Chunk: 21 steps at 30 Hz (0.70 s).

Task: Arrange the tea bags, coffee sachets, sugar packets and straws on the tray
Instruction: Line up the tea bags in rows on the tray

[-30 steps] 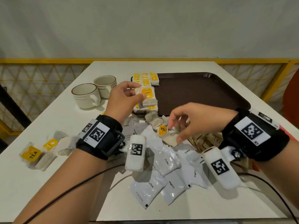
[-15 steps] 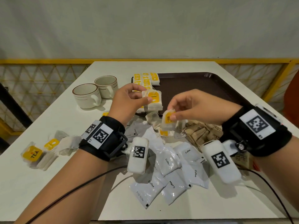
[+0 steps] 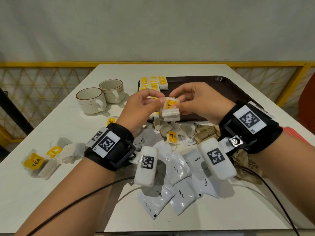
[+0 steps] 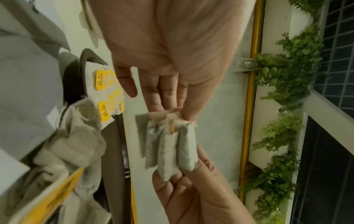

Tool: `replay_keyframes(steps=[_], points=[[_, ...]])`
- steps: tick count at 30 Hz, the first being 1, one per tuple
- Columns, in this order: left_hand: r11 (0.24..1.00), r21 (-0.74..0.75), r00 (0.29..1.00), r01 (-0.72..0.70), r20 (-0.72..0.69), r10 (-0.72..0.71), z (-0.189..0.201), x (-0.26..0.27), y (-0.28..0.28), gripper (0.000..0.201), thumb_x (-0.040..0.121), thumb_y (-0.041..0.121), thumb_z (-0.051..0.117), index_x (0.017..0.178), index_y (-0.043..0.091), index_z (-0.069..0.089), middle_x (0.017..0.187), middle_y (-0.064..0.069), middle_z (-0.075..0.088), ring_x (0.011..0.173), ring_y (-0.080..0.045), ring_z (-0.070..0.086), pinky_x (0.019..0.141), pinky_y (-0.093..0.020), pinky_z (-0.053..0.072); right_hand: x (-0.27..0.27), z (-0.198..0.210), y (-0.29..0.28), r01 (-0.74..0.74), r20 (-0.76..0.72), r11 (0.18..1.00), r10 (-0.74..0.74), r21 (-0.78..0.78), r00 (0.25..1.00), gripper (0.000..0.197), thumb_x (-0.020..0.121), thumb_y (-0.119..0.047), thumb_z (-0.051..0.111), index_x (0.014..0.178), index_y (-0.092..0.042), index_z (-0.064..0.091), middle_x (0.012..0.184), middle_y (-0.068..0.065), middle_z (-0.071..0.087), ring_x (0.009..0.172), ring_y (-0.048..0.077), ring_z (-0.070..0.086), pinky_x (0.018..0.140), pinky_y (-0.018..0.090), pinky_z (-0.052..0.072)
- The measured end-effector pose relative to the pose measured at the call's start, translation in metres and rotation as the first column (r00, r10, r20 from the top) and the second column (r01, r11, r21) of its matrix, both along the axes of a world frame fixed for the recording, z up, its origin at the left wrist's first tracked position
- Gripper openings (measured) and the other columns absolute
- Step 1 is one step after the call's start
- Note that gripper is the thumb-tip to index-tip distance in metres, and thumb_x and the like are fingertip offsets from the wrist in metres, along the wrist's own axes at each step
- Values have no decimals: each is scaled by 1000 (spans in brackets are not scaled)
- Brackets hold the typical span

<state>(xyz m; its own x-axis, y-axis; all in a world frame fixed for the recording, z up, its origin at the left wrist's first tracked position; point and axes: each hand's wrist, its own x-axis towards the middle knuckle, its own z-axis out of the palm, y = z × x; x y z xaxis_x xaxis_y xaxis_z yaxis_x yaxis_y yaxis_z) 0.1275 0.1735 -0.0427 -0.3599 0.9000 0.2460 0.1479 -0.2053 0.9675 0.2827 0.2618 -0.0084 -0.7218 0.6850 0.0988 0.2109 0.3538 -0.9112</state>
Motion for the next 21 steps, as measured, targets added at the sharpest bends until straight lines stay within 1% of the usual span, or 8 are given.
replay_keyframes(steps=[2, 4, 6, 8, 11, 13, 17, 21], points=[[1000, -10, 1000, 12, -21, -12, 1, 1, -1, 17, 80, 14, 74, 94, 17, 66, 84, -18, 70, 78, -19, 64, 81, -35, 51, 0, 0, 2, 3, -10, 1000, -3, -30, 1000, 25, 79, -1, 72, 102, -8, 65, 80, 13, 65, 70, 17, 62, 65, 24, 55], [999, -24, 998, 40, -38, -41, 0, 2, -1, 25, 77, 9, 76, 99, 16, 65, 83, -26, 65, 78, -25, 60, 82, -39, 51, 2, 1, 3, -9, -3, 997, 9, -72, 1000, 30, 77, -1, 73, 105, -4, 64, 81, 14, 66, 71, 18, 63, 66, 25, 56], [1000, -15, 999, 15, -51, -16, -1, 0, -1, 26, 78, 4, 74, 98, 16, 63, 77, -22, 61, 73, -25, 54, 73, -32, 50, 7, 4, 8, -18, 57, 997, 22, -74, 998, 29, 77, 0, 73, 104, -6, 65, 82, 10, 70, 70, 14, 65, 65, 22, 56], [998, 4, 996, -61, -63, 61, -1, -5, 0, 24, 79, 5, 73, 98, 16, 63, 72, -16, 55, 69, -23, 48, 63, -25, 44, 12, 8, 15, -29, 213, 1000, 27, 4, 977, 24, 78, -3, 74, 100, -10, 66, 87, 8, 72, 73, 13, 66, 67, 21, 56], [989, 26, 989, -143, -41, 144, -2, -11, 2, 22, 80, 6, 72, 96, 17, 62, 70, -9, 59, 66, -17, 55, 66, -22, 46, 15, 4, 20, -172, 562, 961, 21, 217, 827, 23, 77, -15, 77, 97, -17, 68, 88, -1, 73, 82, 13, 69, 79, 25, 55], [987, 35, 986, -160, -38, 161, -2, -13, 2, 22, 80, 5, 72, 94, 17, 61, 65, -1, 60, 62, -10, 57, 69, -21, 48, 10, -4, 14, -290, 685, 911, 13, 292, 729, 28, 75, -22, 79, 100, -18, 67, 90, -4, 71, 85, 12, 68, 81, 26, 54], [986, 45, 985, -162, -44, 164, -4, -13, 4, 21, 80, 4, 71, 93, 17, 61, 59, 9, 62, 61, -5, 60, 70, -20, 48, 1, -13, 5, -366, 737, 858, -22, 361, 676, 44, 71, -32, 81, 109, -19, 63, 101, -4, 64, 93, 13, 61, 83, 28, 52], [983, 55, 983, -175, -44, 178, -5, -13, 4, 21, 80, 4, 72, 92, 16, 61, 62, 6, 61, 61, -6, 59, 67, -17, 49, -6, -18, 0, -402, 767, 834, -40, 379, 640, 49, 72, -32, 81, 114, -18, 59, 105, -3, 59, 95, 15, 58, 83, 29, 51]])
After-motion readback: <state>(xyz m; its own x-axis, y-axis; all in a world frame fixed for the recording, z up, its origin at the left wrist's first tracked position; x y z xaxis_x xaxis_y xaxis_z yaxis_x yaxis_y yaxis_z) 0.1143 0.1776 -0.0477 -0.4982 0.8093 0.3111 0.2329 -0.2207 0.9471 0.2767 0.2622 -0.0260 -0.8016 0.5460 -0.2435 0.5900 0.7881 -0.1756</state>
